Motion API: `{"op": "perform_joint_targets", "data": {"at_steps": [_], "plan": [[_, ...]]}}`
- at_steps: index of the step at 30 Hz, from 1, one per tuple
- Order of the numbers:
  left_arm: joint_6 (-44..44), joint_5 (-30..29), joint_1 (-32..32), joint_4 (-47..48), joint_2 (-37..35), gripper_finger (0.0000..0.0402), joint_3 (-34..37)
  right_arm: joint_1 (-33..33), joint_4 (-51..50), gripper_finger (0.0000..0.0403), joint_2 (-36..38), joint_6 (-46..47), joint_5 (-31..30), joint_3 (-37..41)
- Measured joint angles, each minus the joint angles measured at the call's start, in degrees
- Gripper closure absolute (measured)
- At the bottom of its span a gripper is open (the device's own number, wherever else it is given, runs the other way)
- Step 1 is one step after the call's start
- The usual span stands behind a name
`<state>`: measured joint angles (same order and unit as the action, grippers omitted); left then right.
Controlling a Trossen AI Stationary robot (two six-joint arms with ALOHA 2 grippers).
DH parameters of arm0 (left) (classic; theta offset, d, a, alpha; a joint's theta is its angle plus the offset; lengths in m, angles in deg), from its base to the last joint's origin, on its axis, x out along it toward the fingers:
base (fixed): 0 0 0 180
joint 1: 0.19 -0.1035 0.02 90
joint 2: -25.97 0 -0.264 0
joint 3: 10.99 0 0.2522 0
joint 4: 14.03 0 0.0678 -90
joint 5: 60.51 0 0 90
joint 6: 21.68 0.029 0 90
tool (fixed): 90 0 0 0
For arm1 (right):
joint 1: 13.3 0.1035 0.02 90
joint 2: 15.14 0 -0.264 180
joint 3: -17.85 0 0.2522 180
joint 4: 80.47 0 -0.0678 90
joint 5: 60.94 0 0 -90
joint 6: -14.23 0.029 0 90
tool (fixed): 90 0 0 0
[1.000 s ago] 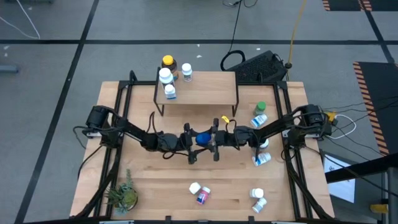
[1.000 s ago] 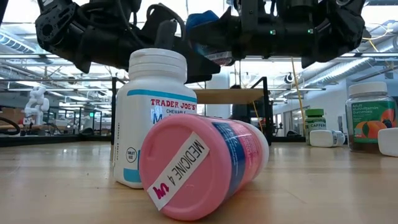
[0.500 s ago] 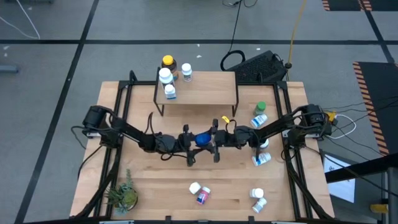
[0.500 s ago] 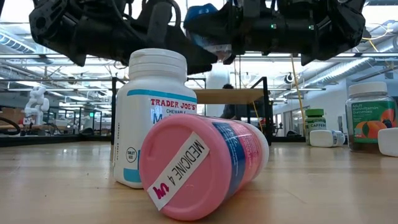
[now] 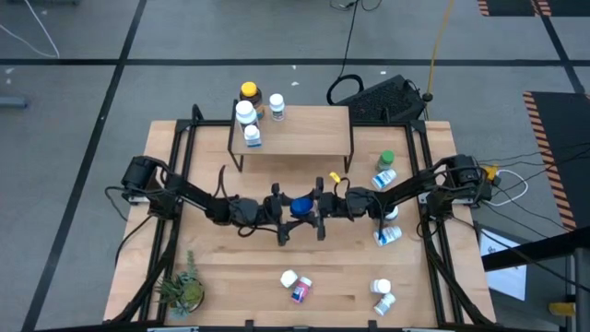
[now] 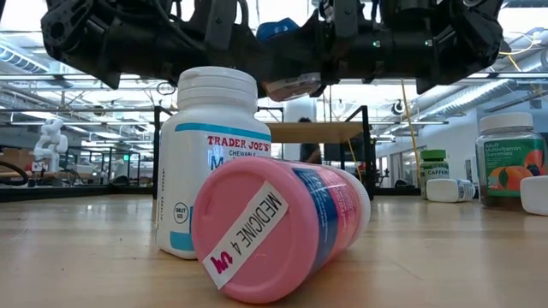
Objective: Pick and place medicine bottles onto shelf by color
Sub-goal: Put the blue medicine bottle on the shelf
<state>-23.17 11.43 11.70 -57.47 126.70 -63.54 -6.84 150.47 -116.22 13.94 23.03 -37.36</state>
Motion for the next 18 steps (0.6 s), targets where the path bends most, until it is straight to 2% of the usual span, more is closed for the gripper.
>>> {"op": "perform_joint_targets", "data": {"at_steps": [6,9,13,18], "plan": [[-1.6,0.6,-0.3,1.0,0.0,0.0235,0.0,0.0,0.1,0.0214,0.0,-1.1,0.8,0.0],[-1.8,1.6,-0.3,2.4,0.0,0.0259,-0.1,0.0,-0.3,0.0197,-0.1,-1.7,1.5,0.0],[-2.1,1.8,-0.3,5.0,0.0,0.0253,-0.1,0.0,-2.8,0.0158,1.7,-1.6,1.6,0.0],[-1.7,1.8,-0.3,9.0,0.0,0.0241,-0.1,-0.3,-18.3,0.0114,9.0,-0.9,1.8,0.0]]}}
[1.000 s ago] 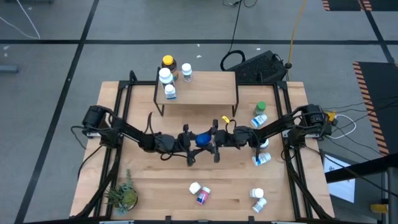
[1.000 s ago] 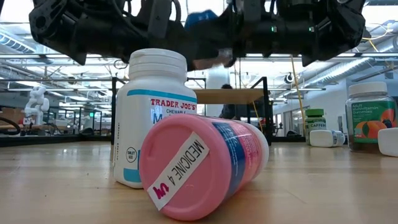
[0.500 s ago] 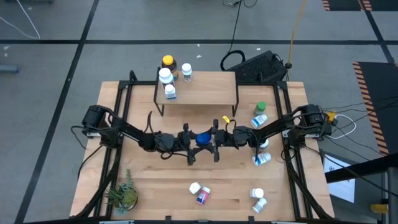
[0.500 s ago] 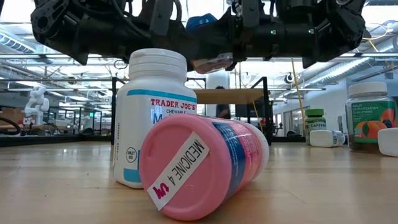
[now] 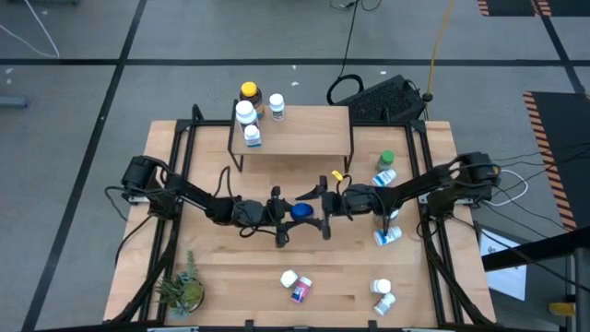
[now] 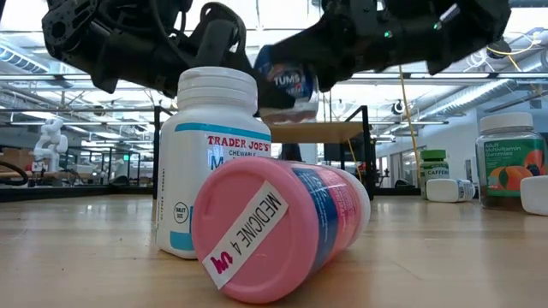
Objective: Pick and place medicine bottles onto shelf by color
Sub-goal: Put the blue medicine bottle on the shelf
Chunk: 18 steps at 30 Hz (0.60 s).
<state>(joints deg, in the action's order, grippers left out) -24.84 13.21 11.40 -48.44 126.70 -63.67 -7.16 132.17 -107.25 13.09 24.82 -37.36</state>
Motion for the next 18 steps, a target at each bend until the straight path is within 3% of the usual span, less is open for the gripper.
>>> {"op": "perform_joint_targets", "data": {"at_steps": [4,8,18], "plan": [[1.6,-0.2,0.0,2.3,0.0,0.0244,0.0,-1.0,-9.7,0.0109,4.3,2.5,1.7,0.0],[1.8,-0.1,-0.1,3.2,0.0,0.0241,0.0,-1.3,-9.5,0.0123,4.4,3.9,4.6,0.0],[1.4,1.3,-0.3,3.6,0.0,0.0232,0.0,-1.3,-9.6,0.0168,4.1,3.9,4.6,0.0]]}}
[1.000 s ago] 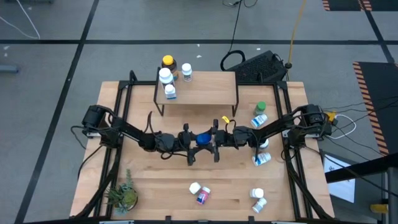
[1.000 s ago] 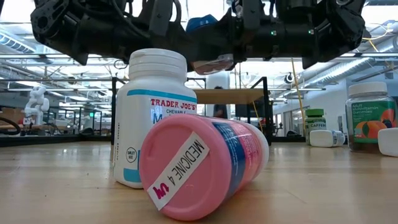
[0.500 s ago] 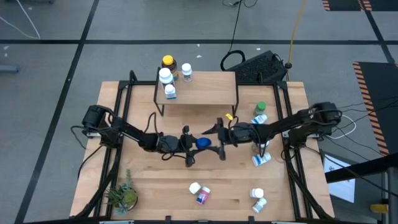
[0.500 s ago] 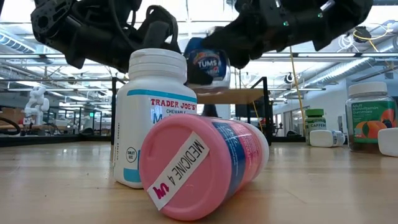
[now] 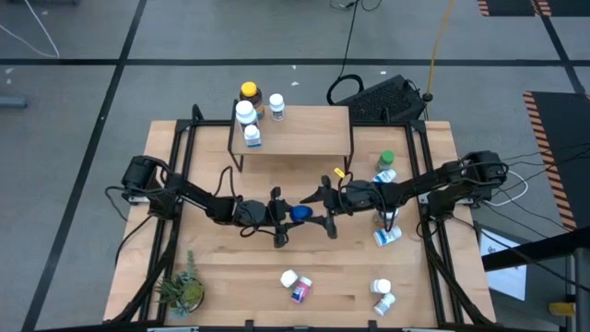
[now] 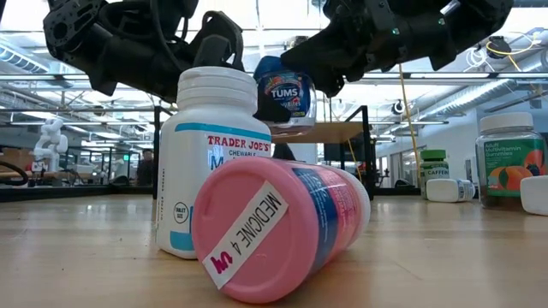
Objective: Pick and place medicine bottles onto shelf by color
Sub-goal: Put the blue medicine bottle on the shelf
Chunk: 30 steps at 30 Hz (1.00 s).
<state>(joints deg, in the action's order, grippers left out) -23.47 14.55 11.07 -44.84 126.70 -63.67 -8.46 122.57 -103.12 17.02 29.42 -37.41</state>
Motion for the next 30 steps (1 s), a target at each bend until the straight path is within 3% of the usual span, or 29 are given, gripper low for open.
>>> {"op": "perform_joint_targets", "data": {"at_steps": [19,30], "plan": [[-1.4,-0.3,0.0,-0.4,0.0,0.0224,0.1,0.0,-5.3,0.023,0.0,0.2,2.4,-2.1],[-4.4,-7.3,-0.1,4.9,-0.1,0.0102,0.0,-1.2,-2.2,0.0225,0.1,-0.5,-0.5,-2.1]]}}
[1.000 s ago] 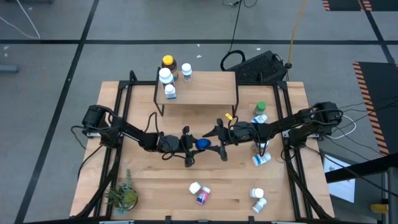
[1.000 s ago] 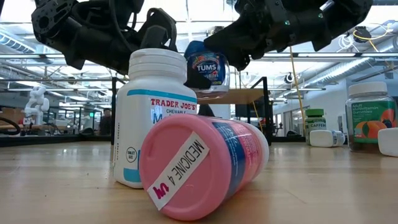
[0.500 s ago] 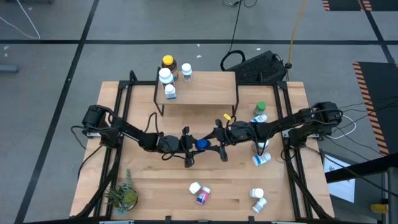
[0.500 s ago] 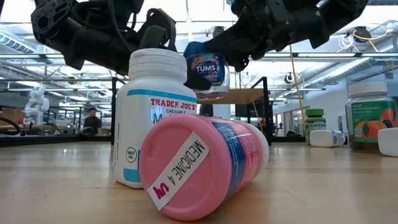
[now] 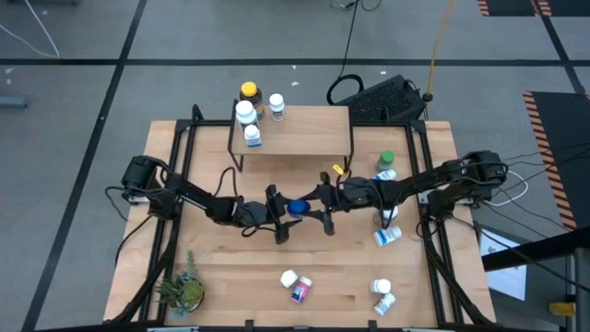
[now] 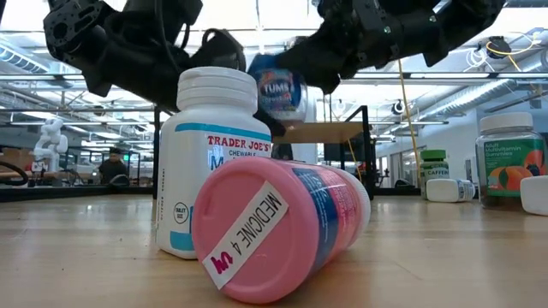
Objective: Pick and place medicine bottles onto shelf by color
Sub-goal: Put the blue medicine bottle on the shelf
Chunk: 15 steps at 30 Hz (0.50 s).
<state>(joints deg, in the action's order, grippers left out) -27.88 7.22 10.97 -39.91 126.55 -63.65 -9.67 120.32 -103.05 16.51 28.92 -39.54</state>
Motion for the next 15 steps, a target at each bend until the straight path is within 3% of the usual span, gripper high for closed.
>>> {"op": "perform_joint_targets", "data": {"at_steps": [4,9,15], "plan": [[-0.9,-1.9,0.0,8.4,-4.5,0.0066,0.0,-1.7,-0.6,0.0225,1.9,-0.2,0.2,0.0],[-3.4,-3.5,0.0,17.3,-11.4,0.0051,0.0,-4.5,-1.9,0.0225,4.4,-2.8,0.5,-2.2],[-7.2,-6.0,-0.1,22.2,-13.3,0.005,0.0,-9.1,-14.5,0.0225,3.5,-11.0,0.3,-14.8]]}}
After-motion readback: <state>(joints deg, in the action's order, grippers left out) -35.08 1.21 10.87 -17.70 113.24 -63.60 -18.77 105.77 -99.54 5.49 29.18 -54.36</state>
